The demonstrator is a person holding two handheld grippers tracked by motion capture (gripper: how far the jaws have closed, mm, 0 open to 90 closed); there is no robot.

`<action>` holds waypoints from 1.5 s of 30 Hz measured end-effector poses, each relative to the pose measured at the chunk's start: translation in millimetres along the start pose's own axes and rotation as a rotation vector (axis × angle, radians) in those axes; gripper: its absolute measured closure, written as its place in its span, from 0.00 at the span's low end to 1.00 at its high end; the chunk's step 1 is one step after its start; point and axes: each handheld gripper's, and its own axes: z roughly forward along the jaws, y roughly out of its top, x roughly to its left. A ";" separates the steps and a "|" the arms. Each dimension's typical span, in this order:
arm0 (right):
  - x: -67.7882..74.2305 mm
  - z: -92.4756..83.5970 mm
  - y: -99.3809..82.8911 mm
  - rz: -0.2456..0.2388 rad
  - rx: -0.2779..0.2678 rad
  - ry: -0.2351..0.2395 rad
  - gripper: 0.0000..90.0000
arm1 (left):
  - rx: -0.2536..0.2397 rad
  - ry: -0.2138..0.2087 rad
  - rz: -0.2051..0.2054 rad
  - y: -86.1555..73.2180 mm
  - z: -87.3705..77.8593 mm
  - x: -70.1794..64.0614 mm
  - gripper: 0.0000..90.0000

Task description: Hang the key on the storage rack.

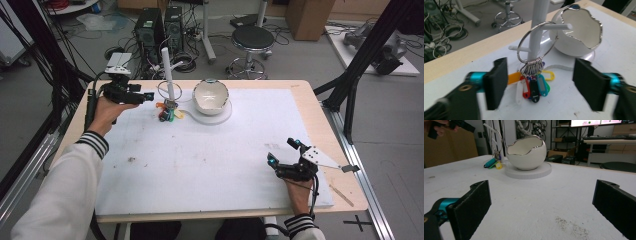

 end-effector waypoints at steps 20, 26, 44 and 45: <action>0.8 1.4 0.4 -0.013 0.009 -0.006 0.01 | -0.243 -0.096 0.093 -114.2 -84.2 -40.6 0.02; 0.6 2.0 0.5 -0.024 0.008 -0.008 0.01 | -0.305 -0.071 0.095 -146.0 -85.2 -48.2 0.02; 0.8 1.5 0.4 -0.015 0.009 -0.008 0.01 | -0.474 -0.010 0.072 -200.4 -78.8 -64.1 0.02; 0.7 1.4 0.3 -0.014 0.008 -0.006 0.01 | -0.483 -0.003 0.078 -201.1 -79.4 -64.6 0.02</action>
